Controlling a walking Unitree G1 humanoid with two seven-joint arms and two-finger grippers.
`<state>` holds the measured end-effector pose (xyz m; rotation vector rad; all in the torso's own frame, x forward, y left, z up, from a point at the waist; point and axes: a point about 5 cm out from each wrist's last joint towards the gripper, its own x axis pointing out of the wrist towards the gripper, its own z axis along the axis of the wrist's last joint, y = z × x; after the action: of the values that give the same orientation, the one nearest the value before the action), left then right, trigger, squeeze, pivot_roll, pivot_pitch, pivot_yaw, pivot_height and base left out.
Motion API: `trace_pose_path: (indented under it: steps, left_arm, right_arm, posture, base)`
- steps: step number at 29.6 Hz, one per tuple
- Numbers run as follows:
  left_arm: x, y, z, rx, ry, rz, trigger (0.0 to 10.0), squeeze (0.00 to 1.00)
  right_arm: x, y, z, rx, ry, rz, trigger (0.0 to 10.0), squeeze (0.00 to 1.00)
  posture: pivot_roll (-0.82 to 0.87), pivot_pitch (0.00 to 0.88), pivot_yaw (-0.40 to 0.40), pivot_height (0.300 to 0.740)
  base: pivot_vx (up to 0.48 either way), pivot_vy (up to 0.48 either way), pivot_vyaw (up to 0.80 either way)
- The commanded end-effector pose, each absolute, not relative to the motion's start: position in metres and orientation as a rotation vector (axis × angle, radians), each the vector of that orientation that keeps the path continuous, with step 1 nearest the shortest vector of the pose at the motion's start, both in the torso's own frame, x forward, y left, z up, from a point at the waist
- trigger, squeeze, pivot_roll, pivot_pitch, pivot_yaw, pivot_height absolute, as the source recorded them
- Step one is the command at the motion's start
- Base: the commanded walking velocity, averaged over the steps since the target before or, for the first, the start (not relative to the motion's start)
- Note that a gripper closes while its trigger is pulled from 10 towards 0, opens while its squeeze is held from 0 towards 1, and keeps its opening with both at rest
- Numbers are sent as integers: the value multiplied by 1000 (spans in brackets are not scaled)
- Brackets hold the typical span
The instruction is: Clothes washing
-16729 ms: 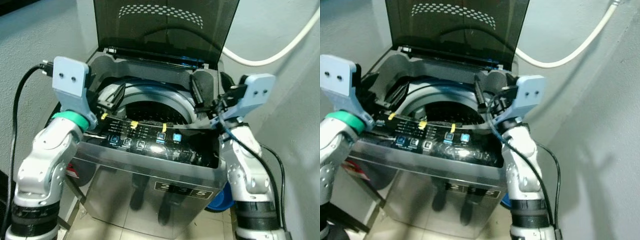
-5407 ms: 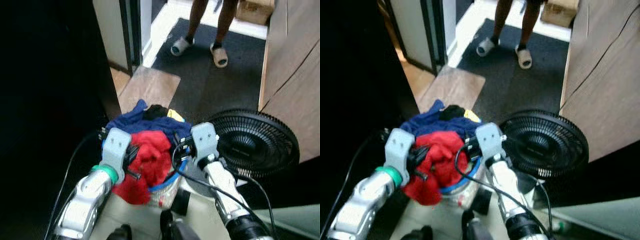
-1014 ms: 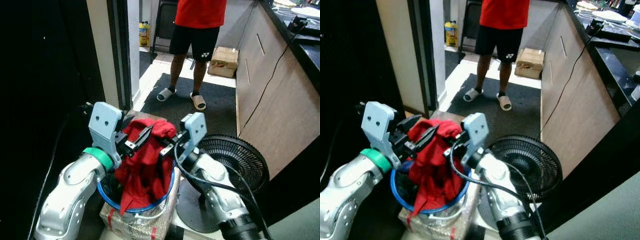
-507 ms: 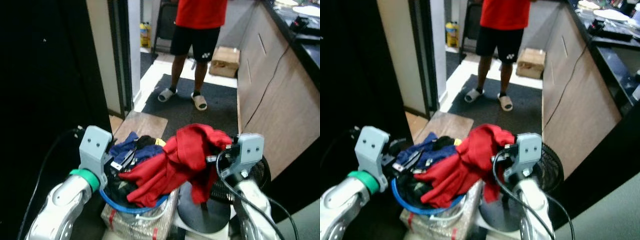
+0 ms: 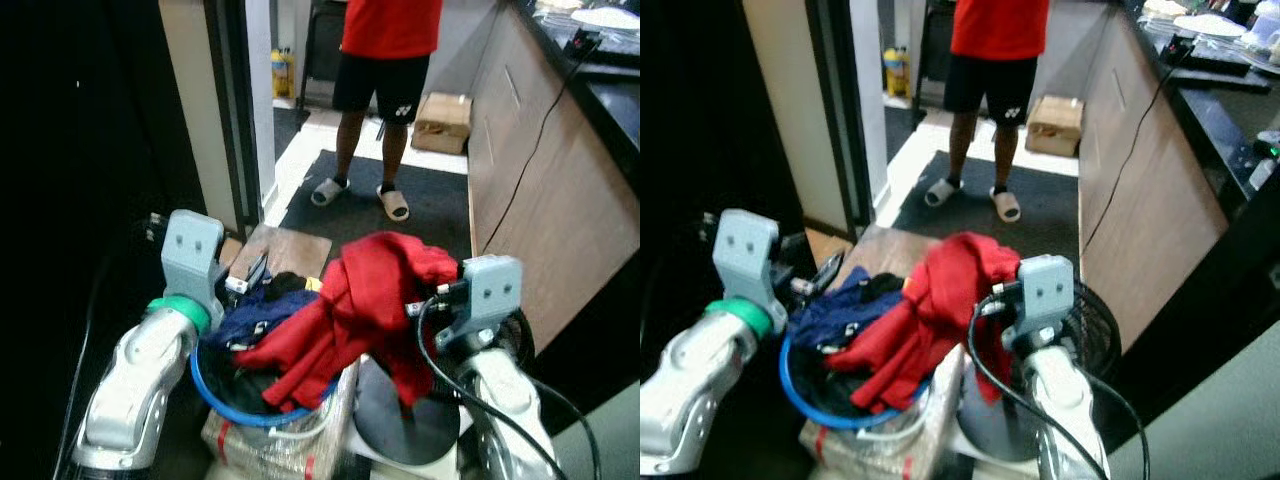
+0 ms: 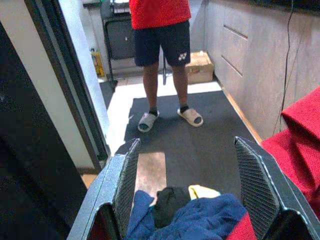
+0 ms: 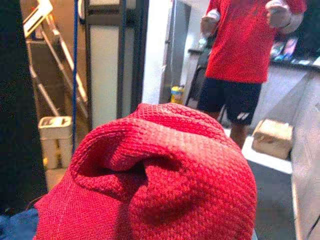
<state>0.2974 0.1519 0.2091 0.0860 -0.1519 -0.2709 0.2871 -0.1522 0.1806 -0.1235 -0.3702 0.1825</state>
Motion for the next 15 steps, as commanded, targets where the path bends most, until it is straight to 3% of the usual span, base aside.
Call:
trace_pose_path:
  steps: [1, 2, 4, 6, 10, 15]
  left_arm:
    - [304, 151, 243, 72, -261, -253, 10000, 0]
    - [304, 151, 243, 72, -261, -253, 10000, 0]
    - [307, 147, 287, 66, -401, -255, 10000, 0]
    - [307, 147, 287, 66, -401, -255, 10000, 0]
    - [302, 144, 331, 58, -542, -281, 10000, 0]
    - [301, 142, 314, 84, -485, -283, 10000, 0]
  right_arm:
    - [292, -149, 206, -162, -461, 170, 10000, 0]
    - [292, -149, 206, -162, -461, 170, 10000, 0]
    - [296, -143, 228, -163, -537, 172, 10000, 0]
    - [296, -143, 228, -163, -537, 172, 10000, 0]
    - [297, -133, 243, -145, -595, 190, 10000, 0]
    - [297, -127, 237, -139, -571, 197, 10000, 0]
  posture:
    - [103, 0, 37, 740]
    - [103, 0, 37, 740]
    - [104, 0, 36, 740]
    - [104, 0, 36, 740]
    - [112, 0, 35, 740]
    - [114, 0, 35, 740]
  base:
    - [0, 0, 0]
    - [0, 0, 0]
    - [0, 0, 0]
    - [0, 0, 0]
    - [0, 0, 0]
    - [0, 0, 0]
